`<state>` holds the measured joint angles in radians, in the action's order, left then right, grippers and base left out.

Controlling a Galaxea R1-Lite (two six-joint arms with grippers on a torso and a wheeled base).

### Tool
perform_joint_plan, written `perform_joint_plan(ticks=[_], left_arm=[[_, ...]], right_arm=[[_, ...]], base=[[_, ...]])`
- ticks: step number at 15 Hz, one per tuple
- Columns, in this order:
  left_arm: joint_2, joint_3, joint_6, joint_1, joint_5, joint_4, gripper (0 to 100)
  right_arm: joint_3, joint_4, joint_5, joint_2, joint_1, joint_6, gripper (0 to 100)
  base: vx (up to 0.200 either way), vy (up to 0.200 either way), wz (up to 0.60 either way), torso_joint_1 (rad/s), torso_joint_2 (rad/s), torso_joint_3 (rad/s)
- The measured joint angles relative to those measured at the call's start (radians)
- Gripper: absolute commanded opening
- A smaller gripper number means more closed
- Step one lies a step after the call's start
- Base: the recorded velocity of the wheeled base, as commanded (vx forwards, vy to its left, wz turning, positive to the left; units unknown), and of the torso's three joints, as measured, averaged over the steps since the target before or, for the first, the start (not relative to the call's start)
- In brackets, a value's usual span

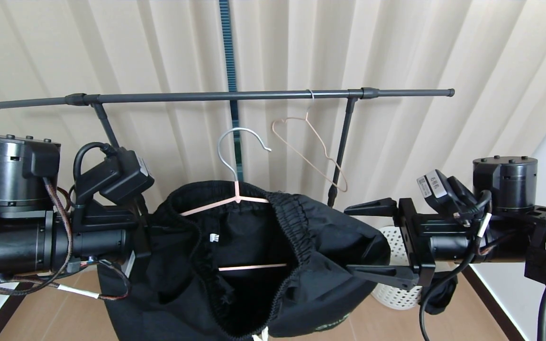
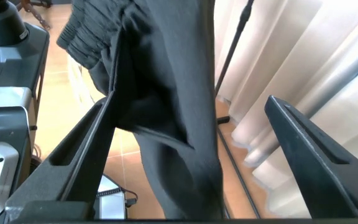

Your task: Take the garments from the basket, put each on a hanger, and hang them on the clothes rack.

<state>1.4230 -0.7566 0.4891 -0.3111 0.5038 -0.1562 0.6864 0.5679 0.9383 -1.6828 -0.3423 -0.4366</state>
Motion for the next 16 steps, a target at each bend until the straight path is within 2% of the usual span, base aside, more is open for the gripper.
perform_joint_plan(ticks=[2, 4, 9, 11, 16], left_arm=[[0.002, 0.002, 0.0, 0.015, 0.0, -0.005, 0], [0.011, 0.004, -0.006, 0.022, -0.001, -0.005, 0], [0.035, 0.0, -0.03, 0.023, -0.018, -0.045, 0], [0.041, 0.001, -0.039, 0.023, -0.018, -0.046, 0], [0.04, 0.0, -0.047, 0.022, -0.017, -0.059, 0]], right_arm=[[0.016, 0.0, 0.011, -0.001, 0.01, 0.007, 100], [0.023, 0.0, 0.064, 0.001, 0.036, 0.007, 100], [0.032, 0.008, 0.083, -0.016, 0.073, 0.002, 100], [0.037, 0.019, 0.128, -0.031, 0.102, 0.0, 100], [0.049, 0.02, 0.127, -0.127, 0.119, -0.091, 100]], base=[[0.0, 0.0, 0.0, 0.0, 0.0, 0.0], [0.0, 0.0, 0.0, 0.0, 0.0, 0.0], [0.0, 0.0, 0.0, 0.0, 0.0, 0.0], [0.0, 0.0, 0.0, 0.0, 0.0, 0.0], [0.0, 0.0, 0.0, 0.0, 0.0, 0.0]])
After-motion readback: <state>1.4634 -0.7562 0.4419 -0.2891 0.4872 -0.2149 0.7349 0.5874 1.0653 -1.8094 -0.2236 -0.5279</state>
